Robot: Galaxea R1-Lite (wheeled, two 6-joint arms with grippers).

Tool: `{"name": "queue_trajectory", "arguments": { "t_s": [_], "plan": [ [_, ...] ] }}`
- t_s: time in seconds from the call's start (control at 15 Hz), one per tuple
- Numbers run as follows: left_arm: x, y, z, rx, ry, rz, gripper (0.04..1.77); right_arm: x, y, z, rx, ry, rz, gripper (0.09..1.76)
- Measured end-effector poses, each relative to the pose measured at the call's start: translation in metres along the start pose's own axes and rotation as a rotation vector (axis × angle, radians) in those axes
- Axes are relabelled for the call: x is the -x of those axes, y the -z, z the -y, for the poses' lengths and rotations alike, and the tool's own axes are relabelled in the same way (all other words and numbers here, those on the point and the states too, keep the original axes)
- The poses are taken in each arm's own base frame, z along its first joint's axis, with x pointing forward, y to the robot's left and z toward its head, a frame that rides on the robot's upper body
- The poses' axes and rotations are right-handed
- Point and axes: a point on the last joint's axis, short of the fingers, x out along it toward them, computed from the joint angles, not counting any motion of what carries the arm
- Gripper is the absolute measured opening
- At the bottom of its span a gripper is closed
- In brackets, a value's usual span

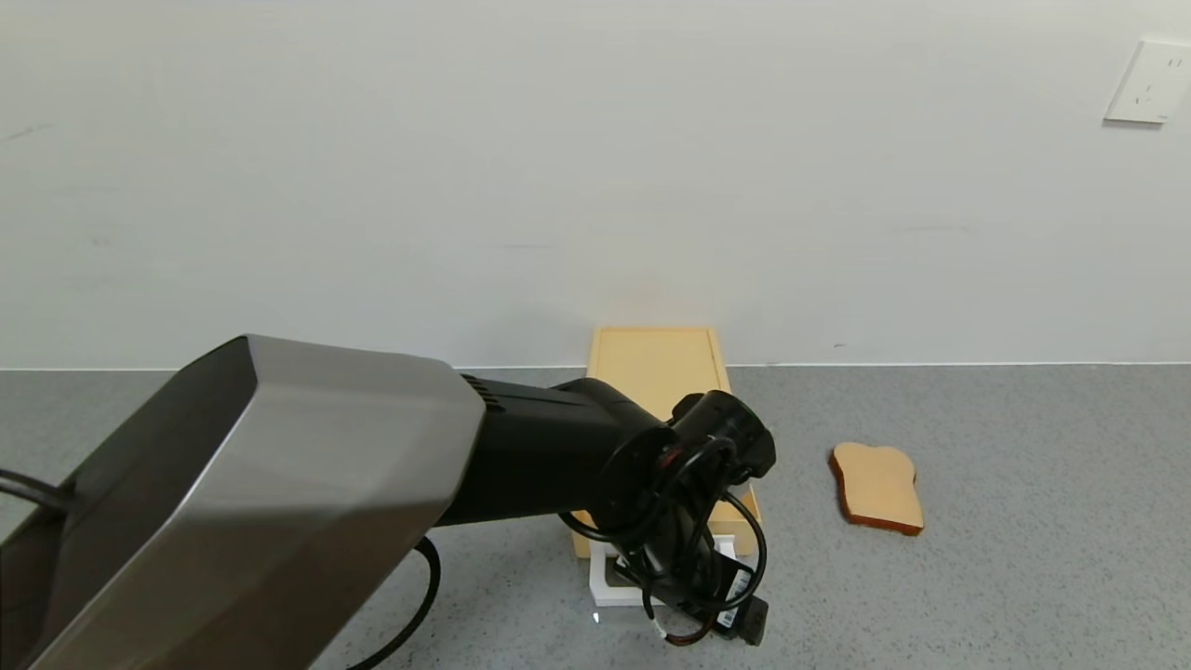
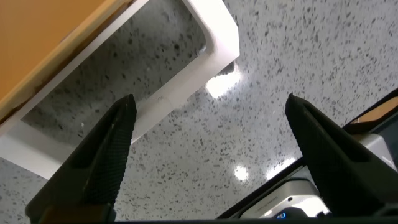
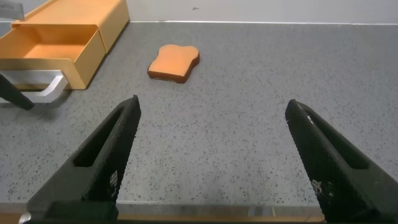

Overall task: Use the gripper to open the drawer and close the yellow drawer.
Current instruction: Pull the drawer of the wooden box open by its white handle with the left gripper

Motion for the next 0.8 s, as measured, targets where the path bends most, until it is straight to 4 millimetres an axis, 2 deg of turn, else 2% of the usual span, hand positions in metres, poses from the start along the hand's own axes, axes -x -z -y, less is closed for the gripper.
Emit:
{"name": "queue_trajectory", "arguments": {
  "t_s": [0.27, 0.4, 0.8],
  "plan": [
    [0.006, 0.005, 0.002, -0.001, -0.005, -0.026, 1.72, 0.0, 0.0, 0.0, 0.0, 0.0, 0.0, 1.71],
    [0.016, 0.0, 0.003, 0.002, -0.002, 0.004, 1.72, 0.0, 0.0, 0.0, 0.0, 0.0, 0.0, 1.71],
    [0.066, -0.007, -0.008, 0.034, -0.045, 0.016, 1.72, 0.0, 0.0, 0.0, 0.0, 0.0, 0.0, 1.71]
  ]
}}
